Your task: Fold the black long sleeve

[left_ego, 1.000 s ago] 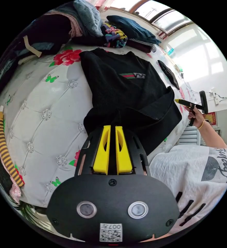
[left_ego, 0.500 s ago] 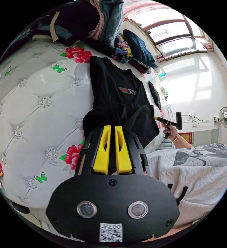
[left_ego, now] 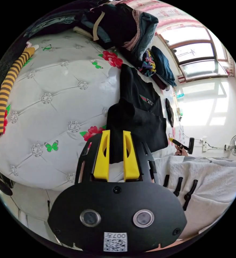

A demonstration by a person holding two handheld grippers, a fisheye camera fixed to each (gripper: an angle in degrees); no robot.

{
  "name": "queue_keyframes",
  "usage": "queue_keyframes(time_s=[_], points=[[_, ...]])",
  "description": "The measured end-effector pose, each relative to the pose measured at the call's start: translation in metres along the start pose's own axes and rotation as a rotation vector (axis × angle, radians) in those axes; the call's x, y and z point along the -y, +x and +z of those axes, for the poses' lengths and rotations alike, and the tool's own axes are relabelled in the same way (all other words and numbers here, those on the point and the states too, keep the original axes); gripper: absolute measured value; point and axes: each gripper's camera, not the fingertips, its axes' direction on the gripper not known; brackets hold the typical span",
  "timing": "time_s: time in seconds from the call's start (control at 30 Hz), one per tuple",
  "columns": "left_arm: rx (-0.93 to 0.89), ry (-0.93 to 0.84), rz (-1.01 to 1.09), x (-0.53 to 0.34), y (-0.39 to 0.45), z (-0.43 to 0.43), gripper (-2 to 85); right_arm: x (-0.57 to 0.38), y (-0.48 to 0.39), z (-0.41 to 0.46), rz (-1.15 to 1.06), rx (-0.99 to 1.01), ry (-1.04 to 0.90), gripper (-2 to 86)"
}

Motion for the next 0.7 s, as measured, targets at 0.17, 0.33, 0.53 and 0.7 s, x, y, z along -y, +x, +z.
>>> queue_keyframes(time_s=[0.17, 0.33, 0.53, 0.7], points=[[-0.009, -0.019, 0.000, -0.028, 0.003, 0.016, 7.7, -0.025, -0.011, 0.011, -0.054, 0.003, -0.025, 6.2], [0.112, -0.066, 0.089, -0.030, 0.013, 0.050, 6.3, -0.029, -0.029, 0.045, -0.128, -0.060, -0.071, 3.9], [-0.069, -0.003, 0.179, -0.012, 0.039, -0.012, 3.3, -0.030, -0.033, -0.043, -0.203, 0.126, 0.079, 1.3], [-0.205, 0.106, 0.276, -0.040, 0.061, -0.082, 2.7, -0.078, -0.032, -0.126, -0.293, 0.151, 0.256, 0.6]])
